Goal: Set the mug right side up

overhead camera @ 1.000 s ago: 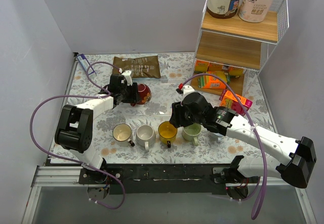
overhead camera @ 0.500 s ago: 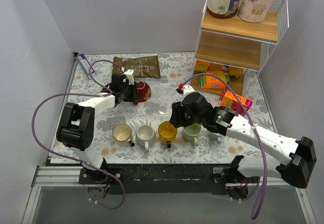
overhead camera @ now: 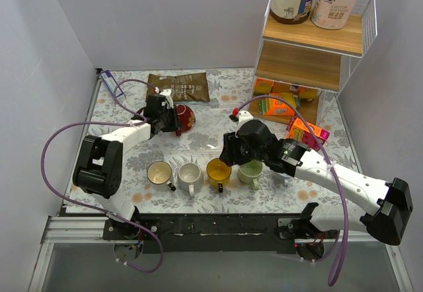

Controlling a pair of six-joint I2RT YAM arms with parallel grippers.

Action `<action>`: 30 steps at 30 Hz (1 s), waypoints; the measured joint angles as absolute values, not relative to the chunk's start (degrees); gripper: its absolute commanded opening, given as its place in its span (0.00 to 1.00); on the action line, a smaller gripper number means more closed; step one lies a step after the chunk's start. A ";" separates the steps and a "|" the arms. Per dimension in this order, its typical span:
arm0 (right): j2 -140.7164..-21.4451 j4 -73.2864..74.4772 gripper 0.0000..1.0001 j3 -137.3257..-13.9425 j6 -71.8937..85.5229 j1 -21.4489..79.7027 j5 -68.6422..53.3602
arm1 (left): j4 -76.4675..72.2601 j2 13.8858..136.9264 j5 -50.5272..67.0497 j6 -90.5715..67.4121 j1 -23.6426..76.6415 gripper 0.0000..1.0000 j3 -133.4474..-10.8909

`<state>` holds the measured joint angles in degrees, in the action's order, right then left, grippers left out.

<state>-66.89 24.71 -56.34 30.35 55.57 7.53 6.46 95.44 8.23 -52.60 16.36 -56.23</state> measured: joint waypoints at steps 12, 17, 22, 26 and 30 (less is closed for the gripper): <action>-70.54 18.35 0.60 -57.32 32.77 55.07 1.78 | 5.67 86.30 18.20 -71.13 16.53 0.00 -55.96; -70.67 14.11 0.73 -57.21 35.38 52.95 -1.74 | 0.95 80.82 21.82 -77.80 16.62 0.00 -55.29; -68.05 6.35 0.75 -54.30 38.79 49.54 -5.56 | -4.56 74.54 25.41 -84.90 16.62 0.00 -52.60; -66.15 -0.84 0.73 -52.71 41.82 46.83 -8.95 | -9.61 70.48 27.73 -90.67 16.71 0.00 -50.43; -65.32 -10.52 0.72 -50.61 45.84 44.97 -12.78 | -15.81 66.08 29.74 -96.97 17.10 0.00 -47.64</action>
